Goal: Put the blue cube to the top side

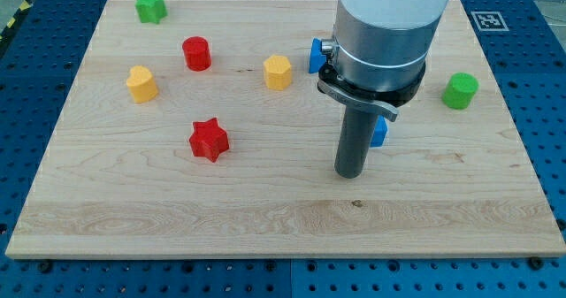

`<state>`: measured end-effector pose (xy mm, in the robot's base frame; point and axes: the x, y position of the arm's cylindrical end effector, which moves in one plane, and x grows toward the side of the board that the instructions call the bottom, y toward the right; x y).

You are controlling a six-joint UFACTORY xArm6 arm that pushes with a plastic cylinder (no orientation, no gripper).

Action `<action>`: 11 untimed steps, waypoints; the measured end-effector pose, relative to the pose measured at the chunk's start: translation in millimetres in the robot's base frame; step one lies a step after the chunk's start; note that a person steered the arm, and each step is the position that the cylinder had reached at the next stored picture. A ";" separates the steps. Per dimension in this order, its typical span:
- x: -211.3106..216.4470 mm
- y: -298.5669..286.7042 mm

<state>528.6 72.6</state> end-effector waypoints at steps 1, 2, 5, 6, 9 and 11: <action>10.3 0.0; 9.0 4.2; -55.5 7.0; -17.9 7.6; -122.2 62.3; -99.3 62.5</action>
